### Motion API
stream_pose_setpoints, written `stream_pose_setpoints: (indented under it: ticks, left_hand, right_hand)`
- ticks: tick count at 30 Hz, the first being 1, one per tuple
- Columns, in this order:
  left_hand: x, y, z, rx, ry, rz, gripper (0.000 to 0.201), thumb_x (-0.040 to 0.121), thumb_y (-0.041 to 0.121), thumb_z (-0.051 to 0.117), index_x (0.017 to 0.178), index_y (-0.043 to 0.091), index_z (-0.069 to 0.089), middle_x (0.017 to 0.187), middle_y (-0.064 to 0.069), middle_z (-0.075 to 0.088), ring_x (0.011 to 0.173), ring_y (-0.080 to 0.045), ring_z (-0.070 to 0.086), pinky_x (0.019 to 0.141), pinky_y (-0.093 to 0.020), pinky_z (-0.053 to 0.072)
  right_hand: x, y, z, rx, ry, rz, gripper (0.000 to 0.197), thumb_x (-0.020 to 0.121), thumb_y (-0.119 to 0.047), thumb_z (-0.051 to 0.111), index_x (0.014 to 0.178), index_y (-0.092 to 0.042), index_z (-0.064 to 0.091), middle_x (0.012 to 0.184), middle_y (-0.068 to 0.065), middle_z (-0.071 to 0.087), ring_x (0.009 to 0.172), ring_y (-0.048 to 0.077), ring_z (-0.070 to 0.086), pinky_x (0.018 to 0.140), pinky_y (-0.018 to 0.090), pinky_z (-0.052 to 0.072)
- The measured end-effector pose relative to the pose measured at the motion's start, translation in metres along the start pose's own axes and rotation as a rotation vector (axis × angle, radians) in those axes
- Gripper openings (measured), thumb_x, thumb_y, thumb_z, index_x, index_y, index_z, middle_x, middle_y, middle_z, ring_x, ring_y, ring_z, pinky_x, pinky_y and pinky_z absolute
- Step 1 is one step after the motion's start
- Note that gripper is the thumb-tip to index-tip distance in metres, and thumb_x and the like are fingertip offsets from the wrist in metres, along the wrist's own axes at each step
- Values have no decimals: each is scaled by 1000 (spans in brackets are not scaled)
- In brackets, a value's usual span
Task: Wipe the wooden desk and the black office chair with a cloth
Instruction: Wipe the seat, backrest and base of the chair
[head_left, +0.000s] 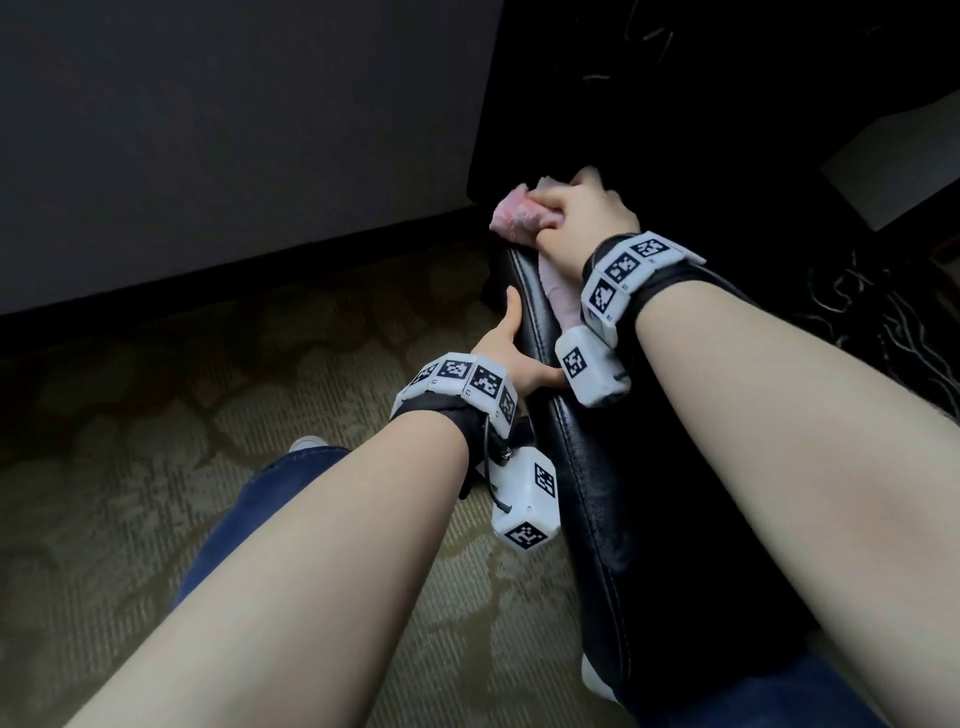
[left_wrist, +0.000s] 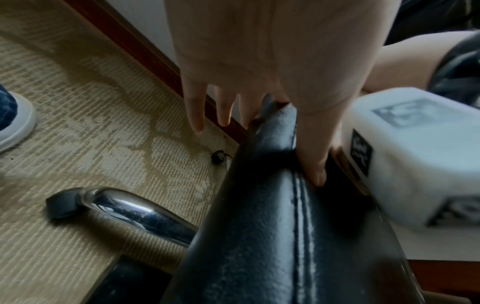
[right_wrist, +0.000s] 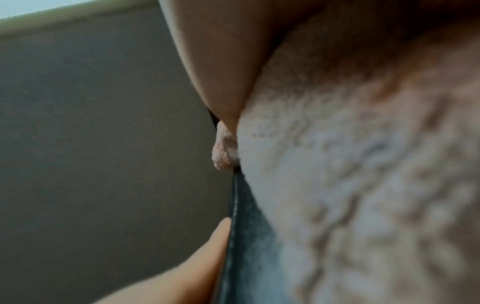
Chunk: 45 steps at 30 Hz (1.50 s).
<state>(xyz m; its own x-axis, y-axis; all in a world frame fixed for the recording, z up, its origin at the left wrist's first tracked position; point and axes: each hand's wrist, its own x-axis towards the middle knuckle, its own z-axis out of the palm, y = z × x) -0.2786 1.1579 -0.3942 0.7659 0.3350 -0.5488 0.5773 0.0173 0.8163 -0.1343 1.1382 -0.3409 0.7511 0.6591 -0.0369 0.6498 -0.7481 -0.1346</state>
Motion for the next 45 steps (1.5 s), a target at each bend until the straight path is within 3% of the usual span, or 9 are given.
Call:
stream_pose_setpoints:
  ticks: [10,15,21,26,28,31,33,37,45]
  left_hand:
    - [5,-3,0,-19,-5,-4,121,71,24,82,148,39,-9,143,0,44,122,-13,49,89,-15,36]
    - [1,-4,6,-74,23,-56,123,67,21,85,147,43,-6,144,1,45,126,-17,48,106,-27,37]
    - [-8,-4,15,-110,64,-61,122,69,16,83,148,40,-6,136,3,51,114,-14,54,97,-23,41]
    - [-23,12,19,232,182,27,129,65,28,85,150,30,-12,160,-3,-5,144,-27,17,116,-37,23]
    - [-25,23,17,343,190,95,125,68,29,83,150,23,-11,158,-6,-13,146,-29,4,118,-37,16]
    - [-23,38,15,440,185,136,111,78,28,74,151,15,-9,158,-7,-14,146,-28,-10,118,-38,6]
    - [-12,42,7,430,226,111,116,74,34,75,151,15,-9,159,-4,-14,146,-26,-12,116,-41,10]
    - [11,44,-5,492,258,107,119,72,46,76,151,13,-6,159,-1,-12,146,-24,-11,117,-43,15]
    - [30,36,0,297,262,122,115,71,31,81,152,18,0,159,4,-9,147,-24,2,119,-35,12]
  right_hand:
    - [28,-1,2,92,-55,41,45,70,-35,49,114,-33,59,110,12,59,92,32,60,67,28,40]
    - [-13,12,-4,62,-69,33,49,83,-28,55,130,-38,51,129,14,44,110,37,51,86,37,46]
    - [-84,50,-18,88,-151,59,47,85,-26,54,129,-42,51,127,8,40,112,32,48,94,36,41]
    - [-127,74,-30,101,-211,136,36,84,-32,58,120,-37,57,118,1,45,106,26,53,89,32,40]
    - [-131,76,-30,127,-203,148,34,84,-31,60,117,-36,58,117,0,45,106,24,53,88,31,39]
    - [-119,71,-26,184,-132,152,39,84,-28,60,121,-39,57,117,1,45,107,25,51,89,30,38]
    - [-102,63,-25,235,-81,155,41,84,-27,59,124,-39,56,119,6,44,109,29,51,92,33,40]
    - [-53,45,-25,237,-7,115,43,83,-27,57,124,-37,56,125,14,43,113,38,49,97,39,43]
    - [-2,28,-4,-28,-39,97,56,84,-38,54,138,-38,38,142,11,33,126,38,34,98,45,33]
